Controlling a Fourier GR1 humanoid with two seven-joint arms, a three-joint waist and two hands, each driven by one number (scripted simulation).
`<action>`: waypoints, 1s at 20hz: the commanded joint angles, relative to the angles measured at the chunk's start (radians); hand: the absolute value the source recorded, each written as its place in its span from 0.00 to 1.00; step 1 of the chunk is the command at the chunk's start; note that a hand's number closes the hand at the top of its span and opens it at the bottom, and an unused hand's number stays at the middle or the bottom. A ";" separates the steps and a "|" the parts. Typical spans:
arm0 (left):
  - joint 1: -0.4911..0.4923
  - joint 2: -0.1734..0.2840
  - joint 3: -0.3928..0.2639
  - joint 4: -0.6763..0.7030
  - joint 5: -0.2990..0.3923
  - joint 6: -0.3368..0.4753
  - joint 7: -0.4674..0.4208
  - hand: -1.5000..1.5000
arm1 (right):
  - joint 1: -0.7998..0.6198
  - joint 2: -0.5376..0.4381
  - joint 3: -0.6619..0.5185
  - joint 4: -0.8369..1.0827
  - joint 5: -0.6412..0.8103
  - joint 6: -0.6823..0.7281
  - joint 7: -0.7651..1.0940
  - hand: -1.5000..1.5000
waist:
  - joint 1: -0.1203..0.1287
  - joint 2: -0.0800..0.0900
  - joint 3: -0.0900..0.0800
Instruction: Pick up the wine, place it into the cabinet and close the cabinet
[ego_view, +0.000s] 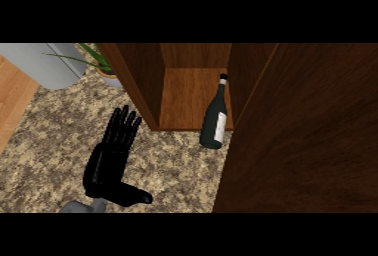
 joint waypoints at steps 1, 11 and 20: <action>0.023 0.057 0.045 -0.047 0.009 -0.011 0.010 0.00 | 0.041 -0.083 0.071 -0.182 -0.090 0.110 0.080 0.00 | 0.005 0.002 0.000; 0.115 0.213 0.206 -0.120 0.101 -0.124 0.020 0.00 | -0.013 -0.091 0.170 -0.267 -0.032 0.161 0.129 1.00 | 0.003 0.002 -0.002; 0.140 0.293 0.316 -0.043 0.163 -0.274 0.002 0.00 | -0.155 0.051 0.285 -0.153 0.026 0.155 0.177 1.00 | 0.012 0.006 -0.004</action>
